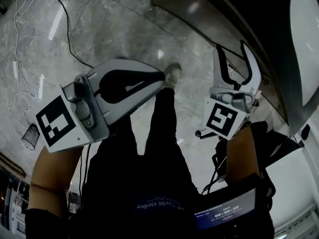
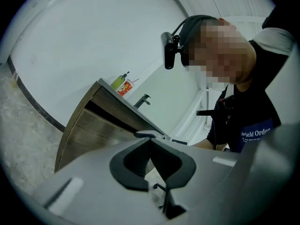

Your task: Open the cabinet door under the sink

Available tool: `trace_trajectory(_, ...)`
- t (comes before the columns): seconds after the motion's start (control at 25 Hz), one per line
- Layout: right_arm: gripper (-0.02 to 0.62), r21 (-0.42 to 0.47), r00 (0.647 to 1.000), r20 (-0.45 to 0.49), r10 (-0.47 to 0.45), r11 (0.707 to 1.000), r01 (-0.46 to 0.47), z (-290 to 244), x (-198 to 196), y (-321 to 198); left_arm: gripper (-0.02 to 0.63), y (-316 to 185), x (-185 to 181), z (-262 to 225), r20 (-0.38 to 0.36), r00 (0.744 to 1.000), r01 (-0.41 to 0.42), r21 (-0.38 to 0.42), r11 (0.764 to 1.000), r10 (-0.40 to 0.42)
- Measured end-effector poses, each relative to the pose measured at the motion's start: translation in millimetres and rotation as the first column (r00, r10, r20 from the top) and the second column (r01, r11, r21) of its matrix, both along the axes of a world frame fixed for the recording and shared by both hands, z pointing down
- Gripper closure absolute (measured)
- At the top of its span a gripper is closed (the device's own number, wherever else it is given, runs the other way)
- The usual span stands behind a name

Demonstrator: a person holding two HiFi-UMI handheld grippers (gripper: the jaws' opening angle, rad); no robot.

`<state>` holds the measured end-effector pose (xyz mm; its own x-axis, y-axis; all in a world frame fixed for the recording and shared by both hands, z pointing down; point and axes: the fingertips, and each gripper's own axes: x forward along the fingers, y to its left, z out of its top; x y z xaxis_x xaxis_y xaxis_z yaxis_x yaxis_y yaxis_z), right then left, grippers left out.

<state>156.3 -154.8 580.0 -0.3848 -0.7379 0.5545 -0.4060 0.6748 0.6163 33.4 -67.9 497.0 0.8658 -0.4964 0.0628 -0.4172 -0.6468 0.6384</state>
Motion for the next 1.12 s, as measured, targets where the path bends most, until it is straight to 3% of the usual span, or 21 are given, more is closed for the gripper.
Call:
trace_trajectory(0.36,0.275,0.184,0.985,-0.174,0.022,0.983,0.010,3,-6,-16,0.606,9,2,2,-0.036,0.998,-0.048,-0.009,0.999,0.047)
trace_trajectory(0.52,0.238,0.290,0.953,-0.296,0.067,0.957,0.023,2,0,-22,0.606,13,2,4,-0.047,0.997,-0.059,-0.011,0.998,0.059)
trace_trajectory(0.68,0.233,0.338,0.918,-0.380,0.115,0.941,0.022,6,4,-29,0.606,17,2,7,-0.051,0.997,-0.066,-0.016,0.998,0.065)
trace_trajectory(0.92,0.188,0.331,0.869,-0.463,0.174,0.944,-0.013,18,8,-34,0.606,19,2,8,-0.051,0.996,-0.072,-0.017,0.997,0.071)
trace_trajectory(1.12,0.183,0.162,0.897,-0.423,0.126,0.985,-0.062,24,4,-23,0.606,19,2,7,-0.053,0.996,-0.073,-0.003,0.997,0.073)
